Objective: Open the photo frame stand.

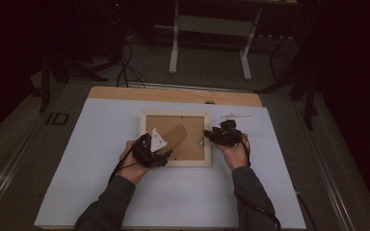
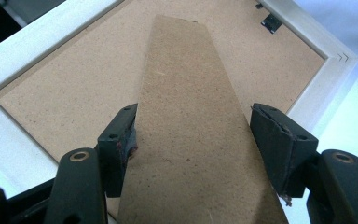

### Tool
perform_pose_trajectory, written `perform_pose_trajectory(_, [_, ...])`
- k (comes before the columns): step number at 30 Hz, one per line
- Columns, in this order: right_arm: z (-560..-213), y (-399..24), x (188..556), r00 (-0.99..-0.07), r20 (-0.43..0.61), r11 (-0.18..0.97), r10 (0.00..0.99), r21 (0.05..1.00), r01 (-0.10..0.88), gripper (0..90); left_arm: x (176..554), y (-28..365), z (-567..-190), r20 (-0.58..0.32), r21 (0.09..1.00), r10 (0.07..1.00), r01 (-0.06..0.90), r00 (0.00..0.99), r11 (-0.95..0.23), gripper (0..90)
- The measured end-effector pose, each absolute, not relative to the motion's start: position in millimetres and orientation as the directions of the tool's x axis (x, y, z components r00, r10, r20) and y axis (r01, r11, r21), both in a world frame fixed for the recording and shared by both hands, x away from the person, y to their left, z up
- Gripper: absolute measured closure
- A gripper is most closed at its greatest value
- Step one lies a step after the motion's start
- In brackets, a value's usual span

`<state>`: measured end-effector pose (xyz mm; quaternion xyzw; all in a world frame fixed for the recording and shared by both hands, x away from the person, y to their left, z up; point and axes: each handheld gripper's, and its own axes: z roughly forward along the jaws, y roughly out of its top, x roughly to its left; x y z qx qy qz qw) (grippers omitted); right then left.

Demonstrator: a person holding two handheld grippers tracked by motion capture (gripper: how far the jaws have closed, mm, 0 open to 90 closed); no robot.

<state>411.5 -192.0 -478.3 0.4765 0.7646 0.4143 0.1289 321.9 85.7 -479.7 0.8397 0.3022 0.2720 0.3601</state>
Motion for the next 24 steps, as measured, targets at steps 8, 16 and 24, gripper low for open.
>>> perform_pose_trajectory(8, [-478.9,-191.3,417.1,-0.522,0.233,0.195,0.82,0.744,0.639,58.3,318.5,86.1,-481.3,0.248,0.779,0.705,0.296,0.664,-0.552,38.1])
perform_pose_trajectory(16, [-482.0,-199.7,422.5,-0.531,0.317,0.16,0.786,0.725,0.67,57.1,317.3,86.4,-481.9,0.262,0.779,0.699,0.282,0.665,-0.56,38.1])
perform_pose_trajectory(24, [-479.5,-197.3,419.7,-0.531,0.293,0.174,0.795,0.729,0.662,59.8,317.2,89.2,-485.7,0.243,0.793,0.707,0.284,0.664,-0.539,38.1])
